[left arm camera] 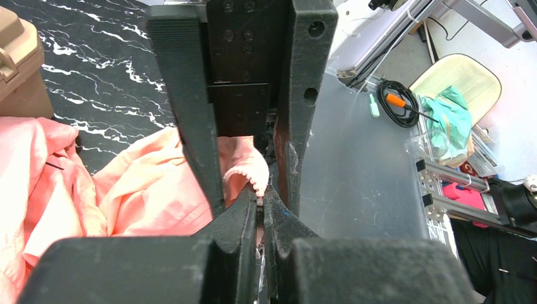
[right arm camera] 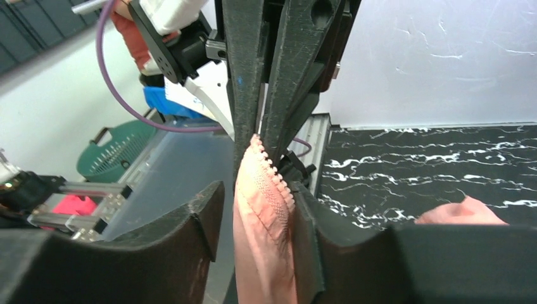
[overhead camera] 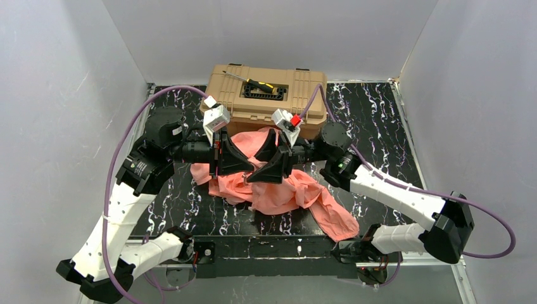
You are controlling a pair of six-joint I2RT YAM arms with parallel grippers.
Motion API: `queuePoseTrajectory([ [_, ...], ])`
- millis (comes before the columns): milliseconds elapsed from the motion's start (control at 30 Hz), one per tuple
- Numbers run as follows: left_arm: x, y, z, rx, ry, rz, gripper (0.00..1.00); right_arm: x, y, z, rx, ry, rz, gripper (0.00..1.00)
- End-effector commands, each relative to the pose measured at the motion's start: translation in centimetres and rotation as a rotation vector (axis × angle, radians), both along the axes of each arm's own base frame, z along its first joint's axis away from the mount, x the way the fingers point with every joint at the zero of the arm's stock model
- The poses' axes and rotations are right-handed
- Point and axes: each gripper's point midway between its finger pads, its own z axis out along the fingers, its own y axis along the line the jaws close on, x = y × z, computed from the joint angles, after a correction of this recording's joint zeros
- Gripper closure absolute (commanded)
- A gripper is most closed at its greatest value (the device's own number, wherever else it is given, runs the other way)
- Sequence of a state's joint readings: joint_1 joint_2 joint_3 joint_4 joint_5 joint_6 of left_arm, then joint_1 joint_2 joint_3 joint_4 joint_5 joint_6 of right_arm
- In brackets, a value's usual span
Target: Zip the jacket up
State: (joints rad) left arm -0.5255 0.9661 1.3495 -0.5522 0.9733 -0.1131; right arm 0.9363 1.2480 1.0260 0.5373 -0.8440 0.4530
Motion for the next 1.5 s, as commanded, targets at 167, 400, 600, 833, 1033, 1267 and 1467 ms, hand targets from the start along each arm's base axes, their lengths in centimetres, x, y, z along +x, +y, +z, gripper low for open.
queuePoseTrajectory([
  [167,0.5,0.5,1.5,-0.023,-0.088,0.049,1.00,-1.1,-1.5,3.5,0.157,0.012,0.007,0.71],
  [400,0.9,0.6,1.7,-0.029,-0.105,0.073,1.00,-0.8,-1.2,3.0,0.130,0.045,-0.006,0.61],
  [600,1.0,0.6,1.9,-0.030,-0.111,0.084,1.00,-0.4,-0.8,2.2,0.101,0.058,-0.011,0.56],
  [833,1.2,0.6,2.1,-0.037,-0.122,0.091,1.00,0.4,-0.2,0.5,0.020,0.042,-0.044,0.77],
  [1033,1.1,0.7,2.0,-0.027,-0.132,0.085,1.00,1.1,-0.7,0.9,0.032,0.017,-0.108,0.99],
  [1267,1.6,2.1,-1.6,0.111,-0.199,0.109,0.17,4.3,-3.4,1.2,-0.011,0.099,-0.166,0.99],
  [1467,4.0,4.8,-8.1,0.362,-0.388,0.123,0.14,7.9,-4.8,-5.7,-0.268,0.139,-0.385,0.99],
])
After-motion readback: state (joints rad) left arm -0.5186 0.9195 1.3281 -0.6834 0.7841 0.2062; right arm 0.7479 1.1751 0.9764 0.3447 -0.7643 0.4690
